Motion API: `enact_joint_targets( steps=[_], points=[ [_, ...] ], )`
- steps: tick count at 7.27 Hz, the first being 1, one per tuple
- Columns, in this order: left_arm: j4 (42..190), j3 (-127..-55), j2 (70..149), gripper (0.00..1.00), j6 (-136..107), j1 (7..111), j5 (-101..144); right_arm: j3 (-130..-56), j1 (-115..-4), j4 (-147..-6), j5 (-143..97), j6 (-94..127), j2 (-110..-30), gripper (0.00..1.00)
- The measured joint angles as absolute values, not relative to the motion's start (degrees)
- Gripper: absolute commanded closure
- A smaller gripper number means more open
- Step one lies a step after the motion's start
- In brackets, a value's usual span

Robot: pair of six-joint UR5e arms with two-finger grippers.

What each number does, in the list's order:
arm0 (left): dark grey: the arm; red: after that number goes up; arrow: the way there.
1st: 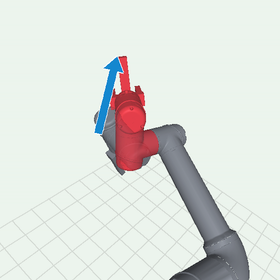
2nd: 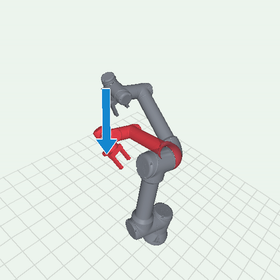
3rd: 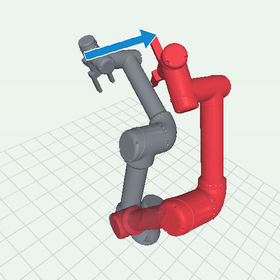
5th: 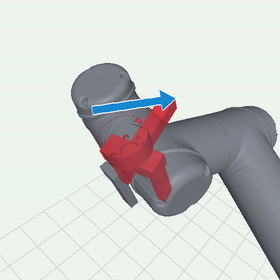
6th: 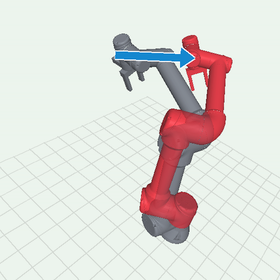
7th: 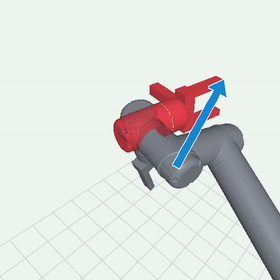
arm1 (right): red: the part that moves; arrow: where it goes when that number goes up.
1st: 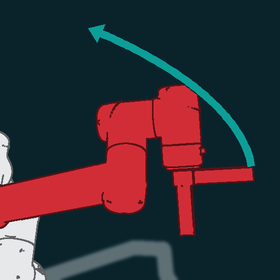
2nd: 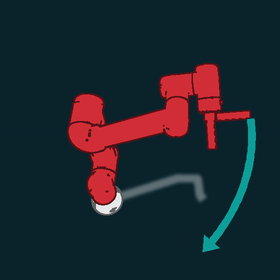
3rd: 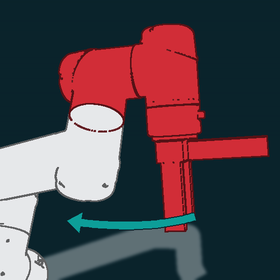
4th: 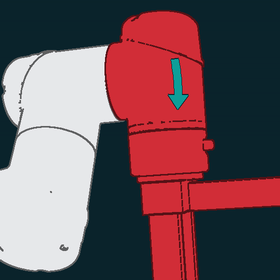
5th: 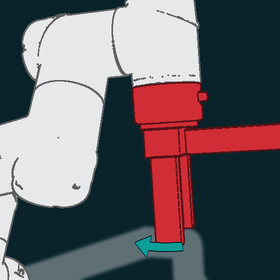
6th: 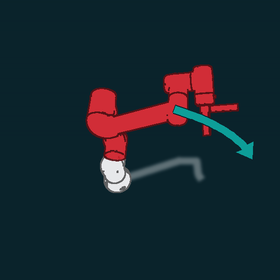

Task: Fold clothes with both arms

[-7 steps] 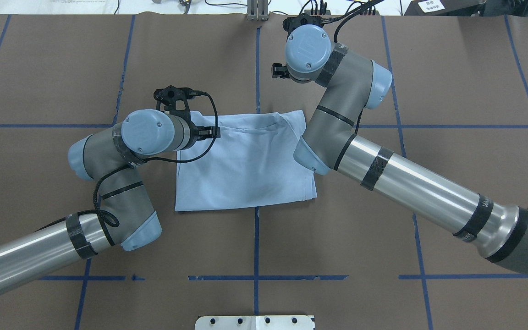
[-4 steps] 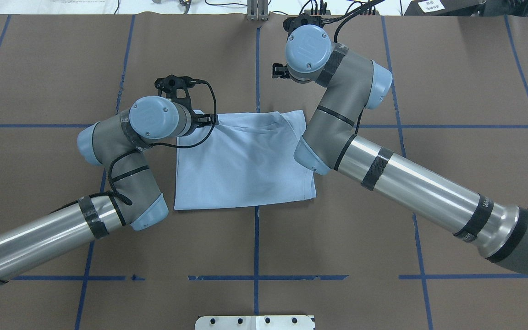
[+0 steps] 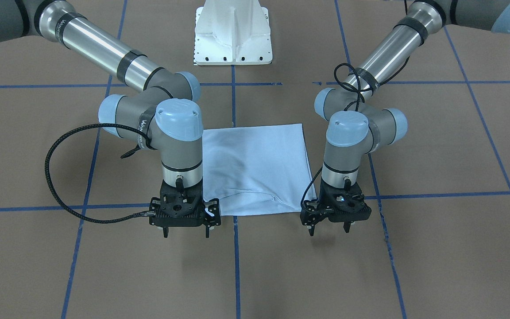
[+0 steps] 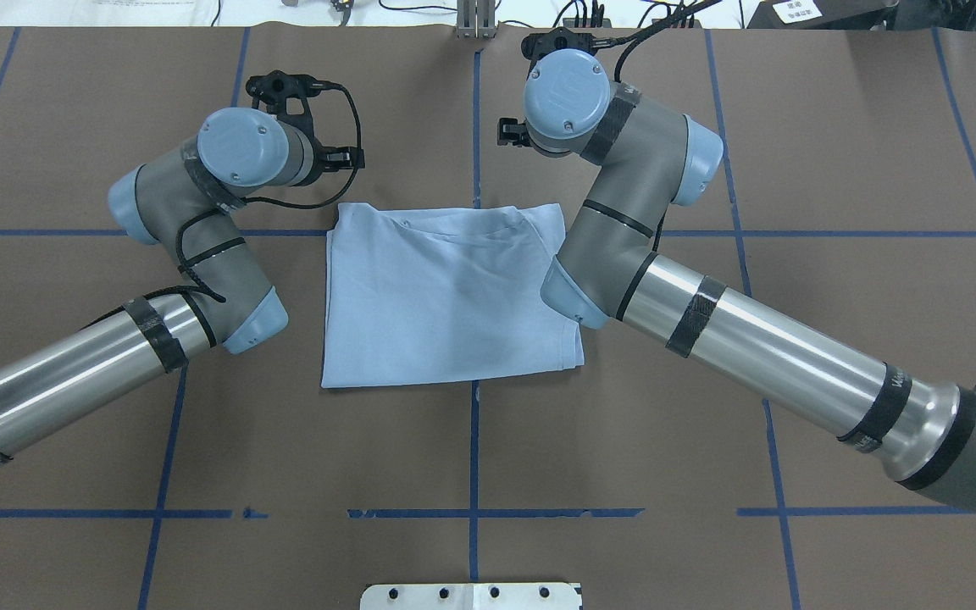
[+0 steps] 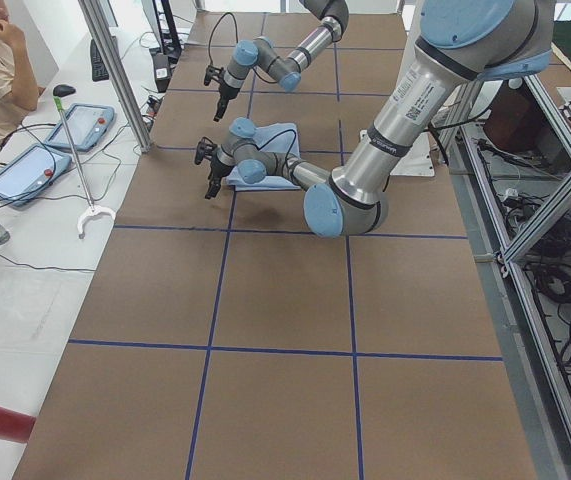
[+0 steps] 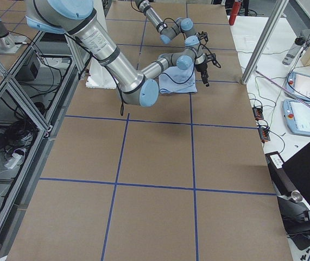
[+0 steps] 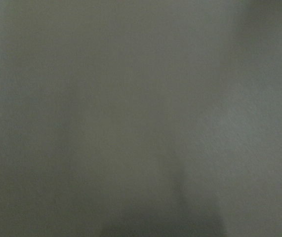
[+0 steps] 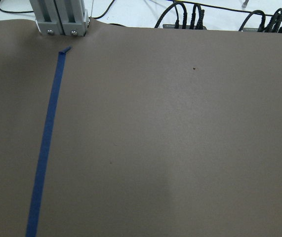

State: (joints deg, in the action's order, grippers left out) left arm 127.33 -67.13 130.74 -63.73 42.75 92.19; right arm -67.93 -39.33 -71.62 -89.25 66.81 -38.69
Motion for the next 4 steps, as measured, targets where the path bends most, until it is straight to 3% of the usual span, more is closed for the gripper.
enact_joint_targets(
  steps=[1, 2, 4],
  points=[
    [128.3, -69.1, 130.5, 0.0, -63.0, 44.0, 96.1, -68.6, -37.8, -71.7, -89.2, 72.2, -38.6, 0.15],
    [128.7, -71.7, 129.7, 0.0, -62.4, 45.2, 99.8, -69.0, -35.8, -71.8, -88.9, 77.1, -38.6, 0.43],
    [129.0, -75.3, 127.9, 0.0, -61.2, 46.2, 102.6, -69.2, -32.4, -71.7, -87.9, 81.1, -39.3, 0.44]
  ],
)
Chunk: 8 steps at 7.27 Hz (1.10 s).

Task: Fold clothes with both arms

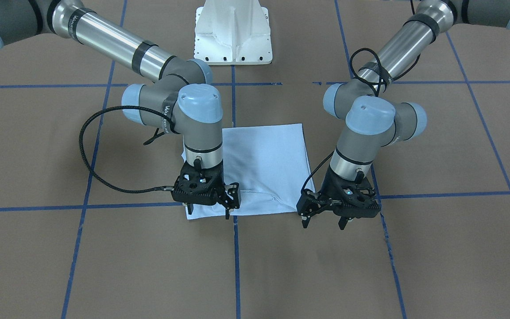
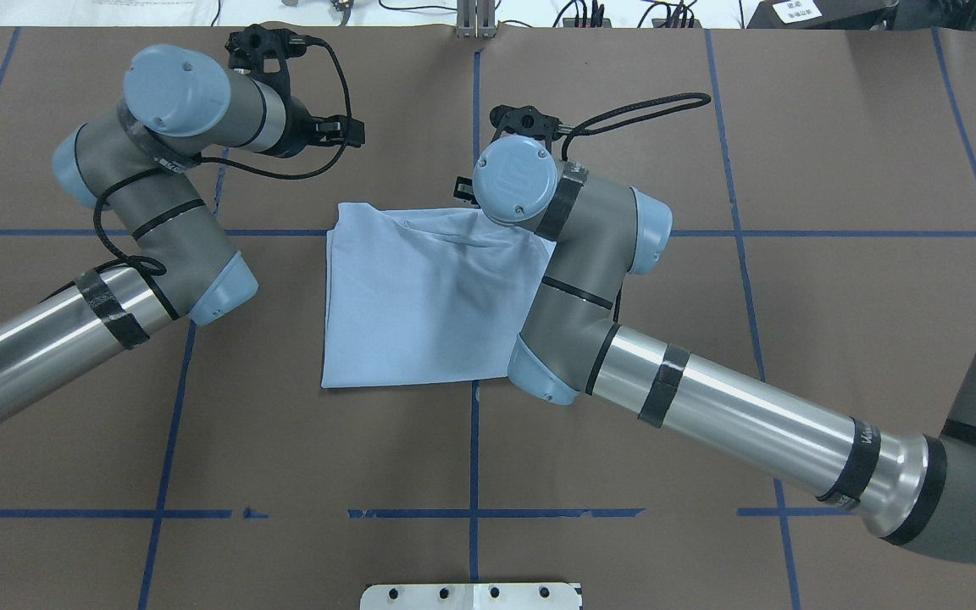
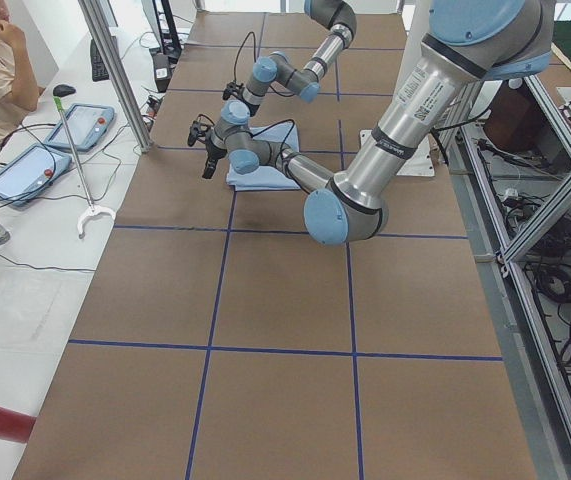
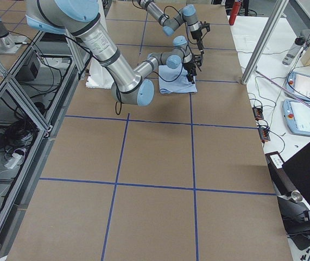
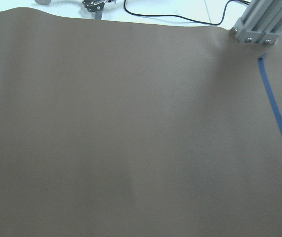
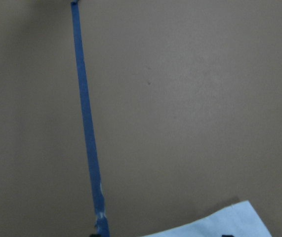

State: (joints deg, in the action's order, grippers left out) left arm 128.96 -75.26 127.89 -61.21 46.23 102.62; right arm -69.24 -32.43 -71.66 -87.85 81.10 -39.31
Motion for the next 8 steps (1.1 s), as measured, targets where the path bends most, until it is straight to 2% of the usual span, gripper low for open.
enact_joint_targets(
  steps=[2, 3, 4, 5, 8],
  points=[
    [129.0, -75.9, 127.4, 0.0, -60.9, 46.4, 102.9, -69.4, -31.6, -71.7, -87.5, 80.9, -40.6, 0.46],
    [128.9, -76.0, 127.2, 0.0, -60.9, 46.4, 102.9, -69.6, -31.5, -71.7, -87.1, 79.6, -41.0, 0.69],
    [129.0, -76.1, 126.9, 0.0, -60.9, 46.4, 102.9, -69.7, -31.5, -71.7, -86.5, 78.3, -41.2, 0.97],
    [129.0, -76.3, 126.5, 0.0, -60.9, 46.4, 102.8, -69.7, -31.6, -71.6, -86.2, 77.8, -41.2, 1.0],
    [129.0, -76.7, 125.8, 0.0, -60.9, 46.3, 102.7, -69.7, -31.9, -71.5, -85.7, 78.4, -41.1, 1.0]
  ],
)
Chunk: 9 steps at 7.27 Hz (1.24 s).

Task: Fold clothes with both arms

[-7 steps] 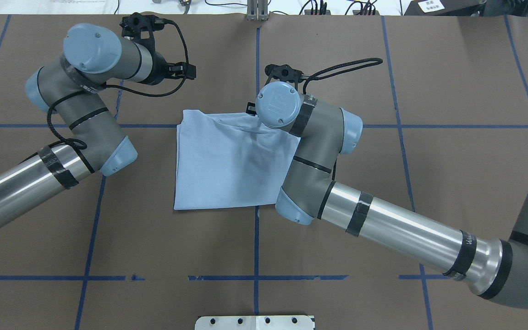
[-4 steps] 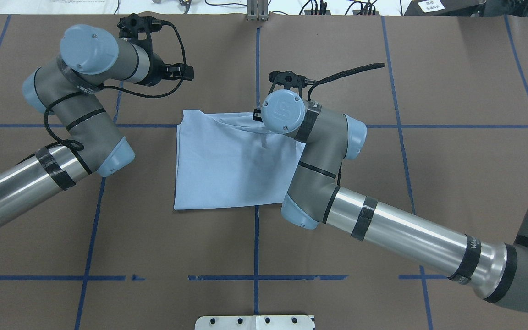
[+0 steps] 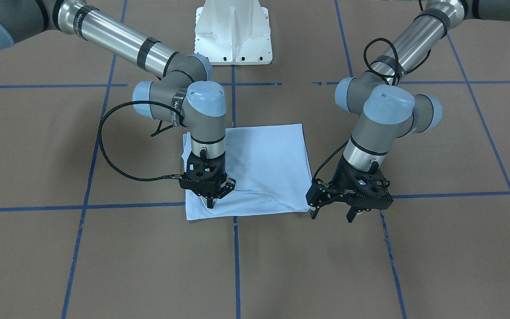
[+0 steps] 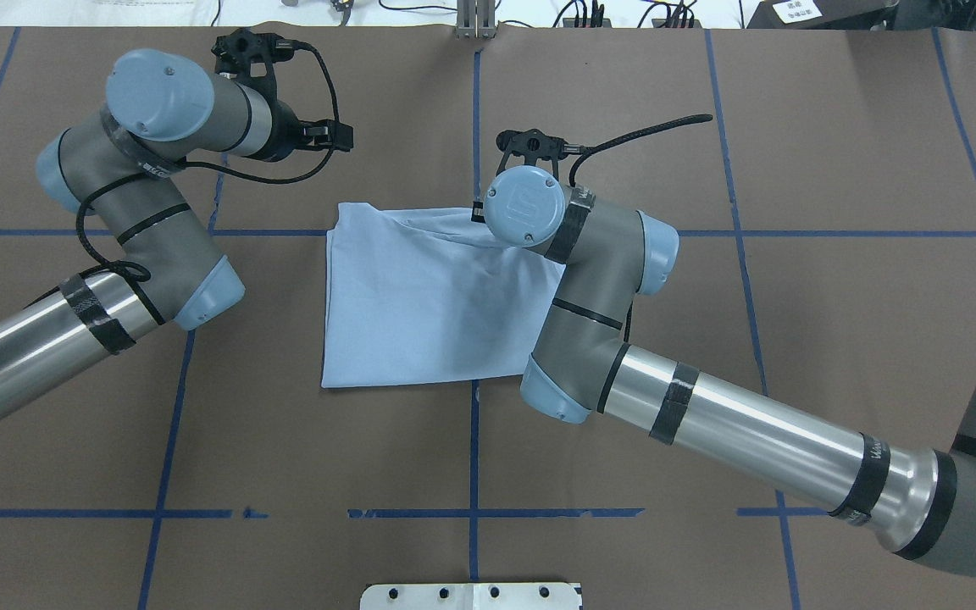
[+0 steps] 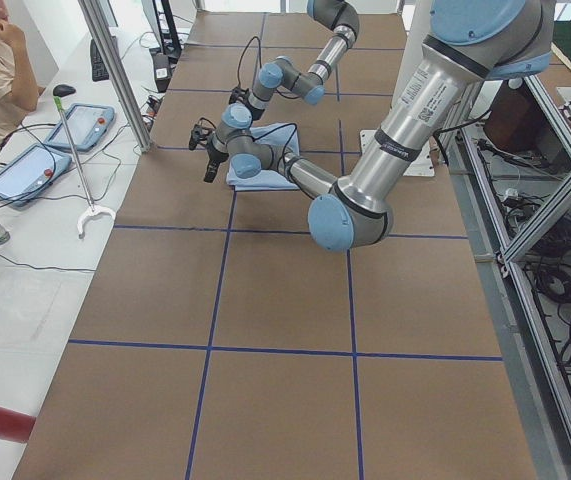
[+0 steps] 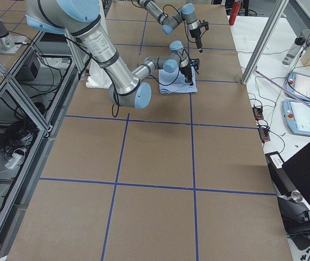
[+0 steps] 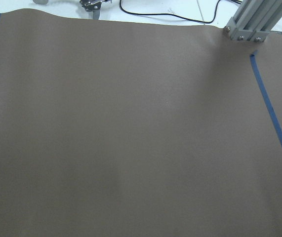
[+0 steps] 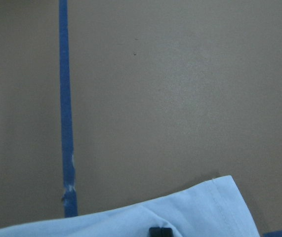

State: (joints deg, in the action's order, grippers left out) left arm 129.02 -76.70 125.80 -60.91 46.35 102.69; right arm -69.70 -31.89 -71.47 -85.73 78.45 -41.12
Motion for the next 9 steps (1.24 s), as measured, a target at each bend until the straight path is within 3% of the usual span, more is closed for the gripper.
enact_joint_targets(
  steps=[4, 5, 6, 9],
  points=[
    [129.0, -77.7, 125.1, 0.0, -60.9, 46.3, 102.7, -69.6, -34.4, -72.3, -84.7, 79.0, -41.9, 1.0],
    [129.1, -77.7, 125.0, 0.0, -60.9, 46.3, 102.7, -69.4, -34.6, -72.3, -84.0, 78.9, -42.1, 0.59],
    [129.1, -77.7, 124.9, 0.0, -60.9, 46.3, 102.7, -69.4, -34.8, -72.4, -83.4, 78.6, -42.3, 0.01],
    [128.7, -81.0, 123.2, 0.0, -60.5, 46.3, 103.0, -70.2, -39.2, -72.4, -91.6, 72.7, -42.3, 0.0]
  ],
)
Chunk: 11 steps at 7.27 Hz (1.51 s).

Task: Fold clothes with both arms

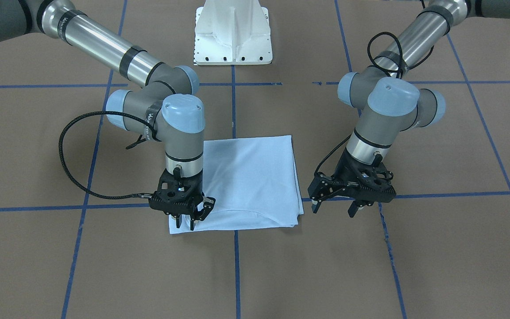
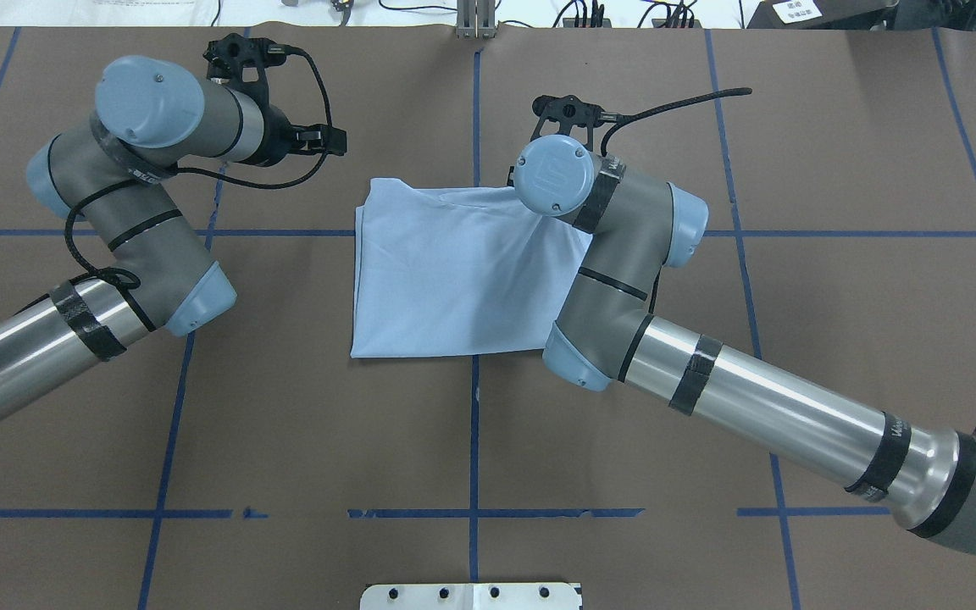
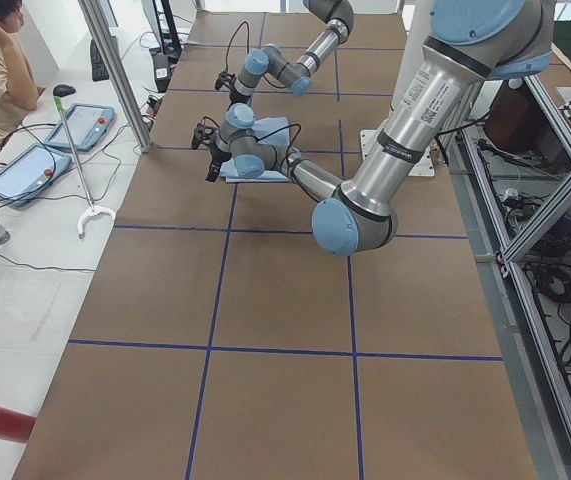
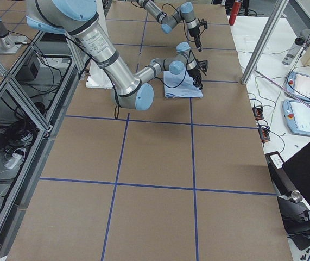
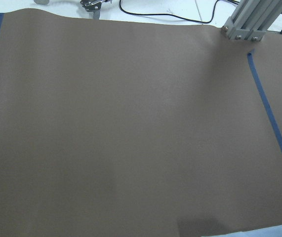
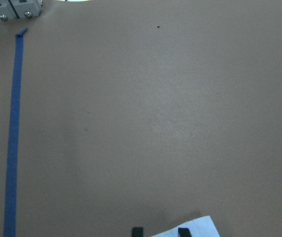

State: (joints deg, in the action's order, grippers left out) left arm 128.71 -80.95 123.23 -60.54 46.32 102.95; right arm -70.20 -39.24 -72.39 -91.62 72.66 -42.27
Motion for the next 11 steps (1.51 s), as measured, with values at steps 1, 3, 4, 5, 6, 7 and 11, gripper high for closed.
enact_joint_targets(
  steps=[1, 3, 4, 5, 6, 7, 11],
  points=[
    [127.8, -84.0, 121.2, 0.0, -58.5, 46.4, 103.0, -72.5, -43.1, -72.5, -99.8, 67.9, -44.3, 0.0],
    [123.3, -91.8, 115.4, 0.0, -46.8, 49.6, 106.5, -84.0, -52.6, -79.2, -113.0, 52.3, -53.2, 0.0],
    [121.9, -94.6, 111.4, 0.0, -39.2, 53.3, 109.8, -90.8, -57.9, -85.9, -117.3, 41.6, -58.4, 0.0],
    [121.3, -96.2, 107.5, 0.0, -30.6, 57.8, 112.6, -96.4, -64.0, -91.2, -121.2, 29.5, -64.5, 0.0],
    [121.0, -96.7, 104.3, 0.0, -22.2, 62.3, 115.0, -98.9, -70.0, -93.7, -125.2, 19.1, -69.9, 0.0],
    [120.8, -96.6, 101.1, 0.0, -14.7, 66.7, 117.8, -99.8, -75.6, -94.6, -128.9, 11.0, -75.7, 0.0],
    [119.8, -94.9, 88.8, 0.0, -6.7, 77.1, 128.7, -100.1, -84.7, -88.6, -131.4, 4.4, -96.2, 0.0]
  ],
)
